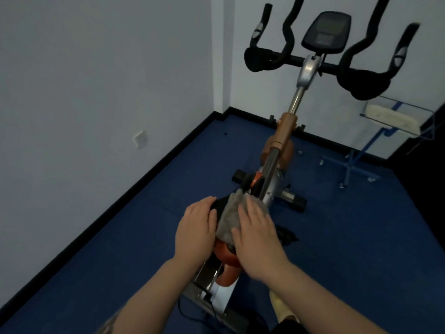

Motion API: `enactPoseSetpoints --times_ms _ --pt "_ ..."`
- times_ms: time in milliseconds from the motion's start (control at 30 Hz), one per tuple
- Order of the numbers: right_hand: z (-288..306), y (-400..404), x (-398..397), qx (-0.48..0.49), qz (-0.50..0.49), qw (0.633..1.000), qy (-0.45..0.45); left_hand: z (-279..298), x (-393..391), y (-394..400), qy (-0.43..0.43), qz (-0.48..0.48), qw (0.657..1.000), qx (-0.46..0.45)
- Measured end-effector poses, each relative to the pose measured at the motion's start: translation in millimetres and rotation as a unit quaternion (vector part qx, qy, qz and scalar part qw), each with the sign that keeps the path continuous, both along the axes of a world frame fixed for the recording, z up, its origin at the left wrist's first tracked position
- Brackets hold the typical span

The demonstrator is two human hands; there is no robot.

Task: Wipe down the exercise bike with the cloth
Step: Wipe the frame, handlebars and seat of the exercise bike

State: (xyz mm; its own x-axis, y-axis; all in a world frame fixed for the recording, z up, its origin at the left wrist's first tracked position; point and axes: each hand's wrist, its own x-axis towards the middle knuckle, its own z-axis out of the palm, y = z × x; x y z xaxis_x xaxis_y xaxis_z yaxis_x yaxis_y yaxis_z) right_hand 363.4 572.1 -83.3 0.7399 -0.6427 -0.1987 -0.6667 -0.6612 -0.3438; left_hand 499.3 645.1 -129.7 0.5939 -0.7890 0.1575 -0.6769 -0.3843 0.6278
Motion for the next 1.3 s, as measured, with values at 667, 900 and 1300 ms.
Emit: enactPoseSetpoints --times_ms 667,900,1300 --pt "-12 -13 26 0.169 -0.255 0.948 -0.087 4 -2 5 -0.019 -0.026 0.999 -0.009" --pt "-25 36 1 0.138 -0.189 0.968 -0.084 6 2 1 -0.032 -0.024 0.999 0.0" --pt "-17 7 20 0.19 -0.242 0.948 -0.081 5 17 -13 0.061 -0.005 0.998 0.003"
